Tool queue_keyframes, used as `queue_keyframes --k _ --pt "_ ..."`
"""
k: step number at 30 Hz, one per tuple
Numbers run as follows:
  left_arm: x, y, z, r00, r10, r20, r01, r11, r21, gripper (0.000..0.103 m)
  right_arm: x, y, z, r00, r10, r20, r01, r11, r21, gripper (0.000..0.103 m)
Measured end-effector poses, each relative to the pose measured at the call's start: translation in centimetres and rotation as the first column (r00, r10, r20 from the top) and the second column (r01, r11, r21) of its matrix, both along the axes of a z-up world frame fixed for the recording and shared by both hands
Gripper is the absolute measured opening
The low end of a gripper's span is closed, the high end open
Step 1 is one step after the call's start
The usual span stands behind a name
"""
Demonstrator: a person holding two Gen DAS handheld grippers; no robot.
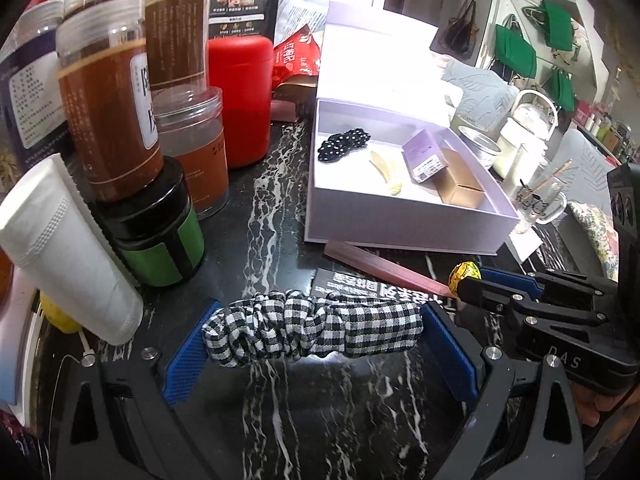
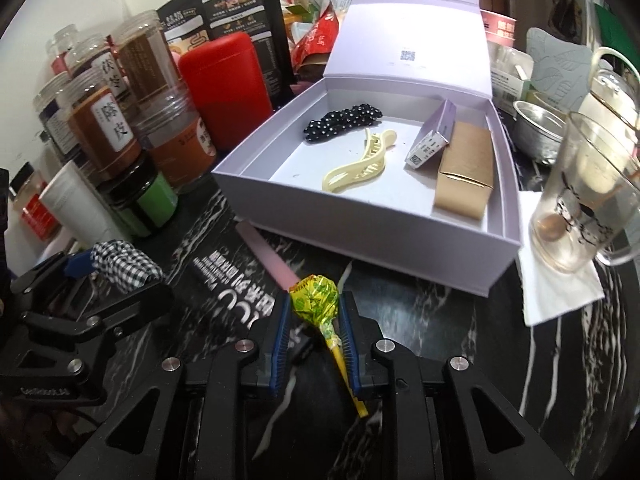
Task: Organize rigid objects
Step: 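Carry the gingham scrunchie in the left tool while the right tool carries the lollipop toward the lavender box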
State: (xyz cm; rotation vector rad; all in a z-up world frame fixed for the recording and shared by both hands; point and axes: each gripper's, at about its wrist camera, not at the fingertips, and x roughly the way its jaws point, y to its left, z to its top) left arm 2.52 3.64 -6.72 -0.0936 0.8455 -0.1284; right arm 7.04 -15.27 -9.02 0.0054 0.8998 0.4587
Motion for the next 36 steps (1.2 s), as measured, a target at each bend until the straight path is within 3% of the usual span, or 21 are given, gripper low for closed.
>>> queue_keyframes --k 25,36 --pt "-7.1 -2.5 3.1 0.994 -0.064 0.087 0.065 0.998 -0.015 0.099 -10.6 -3.1 3.6 0.990 -0.074 0.119 0.072 0.997 0.021 0.024" --pt "-8.8 -4.8 5.5 0.982 -0.095 0.166 0.091 0.995 0.037 0.099 -14.9 -4.9 5.4 0.975 -0.109 0.191 0.103 0.994 0.043 0.024"
